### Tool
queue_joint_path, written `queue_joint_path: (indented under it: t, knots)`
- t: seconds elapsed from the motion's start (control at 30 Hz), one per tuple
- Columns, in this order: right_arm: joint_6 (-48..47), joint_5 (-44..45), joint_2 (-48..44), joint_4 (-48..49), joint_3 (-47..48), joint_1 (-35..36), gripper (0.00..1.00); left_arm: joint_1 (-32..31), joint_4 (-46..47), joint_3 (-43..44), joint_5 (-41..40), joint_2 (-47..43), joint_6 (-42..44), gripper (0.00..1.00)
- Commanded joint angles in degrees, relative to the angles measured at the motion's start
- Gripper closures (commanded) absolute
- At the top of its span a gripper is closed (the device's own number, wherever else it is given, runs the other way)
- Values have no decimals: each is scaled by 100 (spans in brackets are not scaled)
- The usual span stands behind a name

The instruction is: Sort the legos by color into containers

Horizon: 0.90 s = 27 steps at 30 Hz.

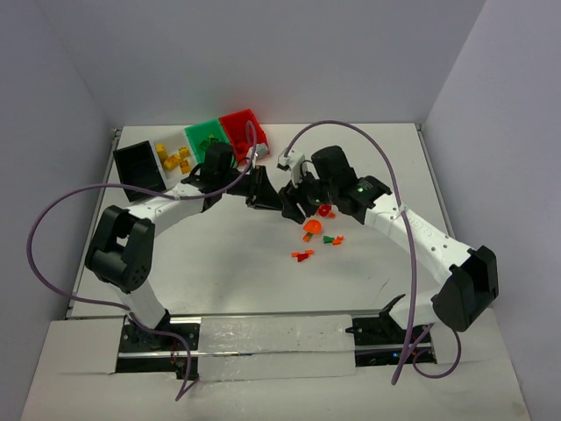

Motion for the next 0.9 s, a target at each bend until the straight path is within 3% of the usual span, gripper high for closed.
queue_joint_path:
  t: [0.0,0.1,0.23,0.3,0.47,0.87]
  knots:
    - [-6,165,-22,473,229,47,25,429,-664,454,-64,133,727,100]
    - [-18,219,-73,440,182,32,18,668,-1295,854,-320,273,1341,100]
    - [82,220,-212,412,-12,-145,9,982,-2321,2061,-1884,666,2685,100]
    - [130,150,-278,421,-112,-390,6,1000,-2412,2530,-2684,862,3300,100]
    - [356,-145,-322,317,-193,-1181,1,1018,-2010,3498,-4686,1584,3838,100]
    - [395,261,-279,128,-376,-1702,0,1097,-1625,5720,-5568,3602,4329,98]
